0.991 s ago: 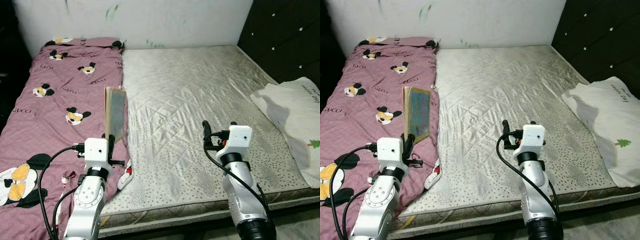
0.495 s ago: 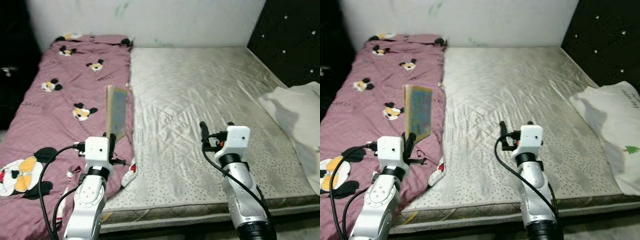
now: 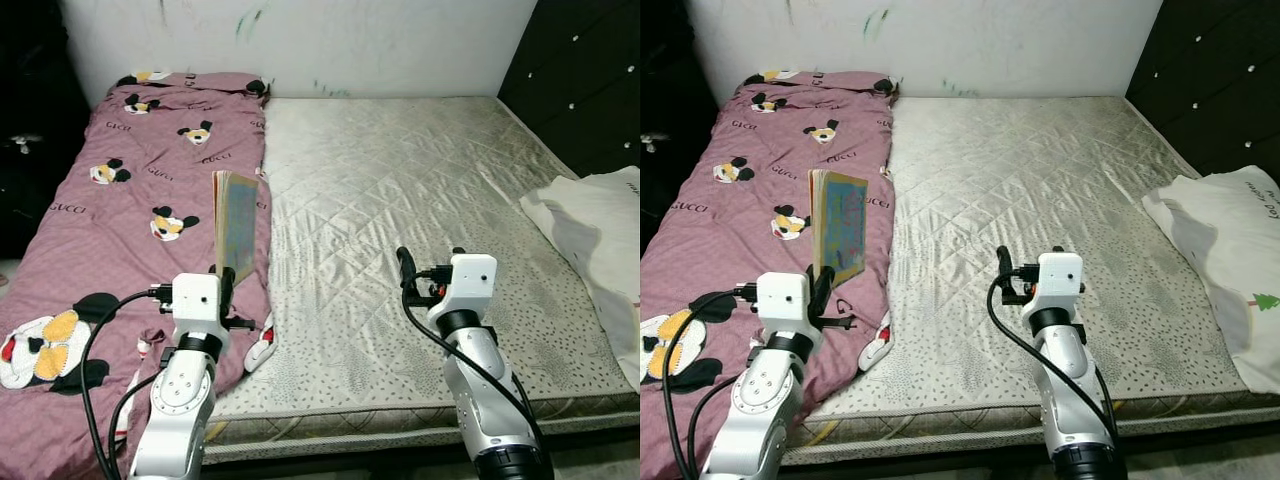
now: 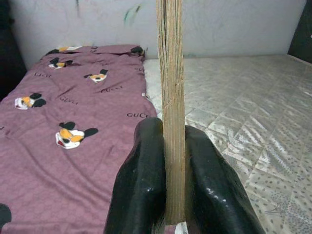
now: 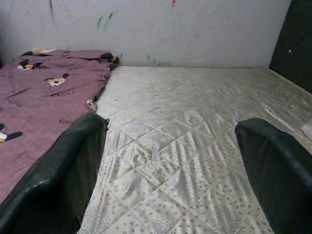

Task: Clean up the room

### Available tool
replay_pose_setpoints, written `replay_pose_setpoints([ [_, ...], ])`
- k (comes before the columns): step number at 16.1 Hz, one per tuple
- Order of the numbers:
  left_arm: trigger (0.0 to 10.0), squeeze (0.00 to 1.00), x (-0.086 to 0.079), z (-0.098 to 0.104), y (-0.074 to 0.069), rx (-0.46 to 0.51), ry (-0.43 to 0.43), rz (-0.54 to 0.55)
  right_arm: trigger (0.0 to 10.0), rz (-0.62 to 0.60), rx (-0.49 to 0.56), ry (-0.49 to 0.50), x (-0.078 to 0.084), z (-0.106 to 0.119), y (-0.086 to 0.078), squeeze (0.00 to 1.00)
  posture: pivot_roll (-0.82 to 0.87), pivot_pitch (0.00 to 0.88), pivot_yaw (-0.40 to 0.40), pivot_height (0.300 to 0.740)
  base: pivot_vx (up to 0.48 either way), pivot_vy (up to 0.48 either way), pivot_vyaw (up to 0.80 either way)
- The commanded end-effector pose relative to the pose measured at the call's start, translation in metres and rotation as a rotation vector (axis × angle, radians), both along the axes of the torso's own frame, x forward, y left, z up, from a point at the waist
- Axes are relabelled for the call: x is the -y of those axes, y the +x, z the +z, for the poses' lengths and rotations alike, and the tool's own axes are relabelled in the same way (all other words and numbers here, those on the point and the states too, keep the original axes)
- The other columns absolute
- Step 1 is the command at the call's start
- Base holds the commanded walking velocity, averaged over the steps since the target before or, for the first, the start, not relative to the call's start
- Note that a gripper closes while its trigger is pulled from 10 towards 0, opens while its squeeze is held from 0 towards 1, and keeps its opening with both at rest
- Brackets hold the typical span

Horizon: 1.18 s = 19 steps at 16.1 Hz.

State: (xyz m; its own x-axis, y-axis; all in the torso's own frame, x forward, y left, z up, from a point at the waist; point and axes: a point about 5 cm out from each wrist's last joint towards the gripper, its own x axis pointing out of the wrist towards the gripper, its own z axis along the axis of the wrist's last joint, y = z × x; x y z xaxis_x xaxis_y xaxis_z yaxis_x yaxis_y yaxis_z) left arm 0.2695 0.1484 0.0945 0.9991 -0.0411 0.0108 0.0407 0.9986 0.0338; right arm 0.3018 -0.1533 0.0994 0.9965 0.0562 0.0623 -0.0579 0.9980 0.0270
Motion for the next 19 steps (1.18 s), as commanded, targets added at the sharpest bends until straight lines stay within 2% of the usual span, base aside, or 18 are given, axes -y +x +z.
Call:
replay_pose_setpoints([
  [1,10.0,0.0,-0.0007,0.0111,0.0024,0.048,0.002,0.001,10.0,0.019,0.017,-0.003,-0.0024,0.0065,0.0015,0.0,0.02,0.016,-0.016,0.74,0.0,-0.33,0.78],
  [3,10.0,0.0,-0.0006,0.011,0.0026,0.048,-0.001,0.003,10.0,0.021,0.017,0.0,-0.0024,0.0069,0.0019,0.0,0.02,0.016,-0.017,0.74,0.0,-0.33,0.52],
  [13,10.0,0.0,-0.0014,0.0103,0.0013,0.04,-0.002,0.004,10.0,0.014,-0.005,0.018,-0.001,0.0049,0.0016,0.0,0.03,0.022,-0.022,0.74,0.0,-0.333,0.0],
  [17,10.0,0.0,-0.0013,0.01,0.002,0.04,0.0,0.003,10.0,0.016,-0.002,0.014,-0.0005,0.0053,0.0023,0.0,0.03,0.013,-0.025,0.74,0.0,-0.334,-0.72],
  [19,10.0,0.0,-0.0009,0.0113,0.0023,0.049,-0.003,0.005,10.0,0.02,-0.002,0.014,-0.0004,0.0055,0.003,0.0,0.03,0.011,-0.026,0.74,0.0,-0.334,0.0],
])
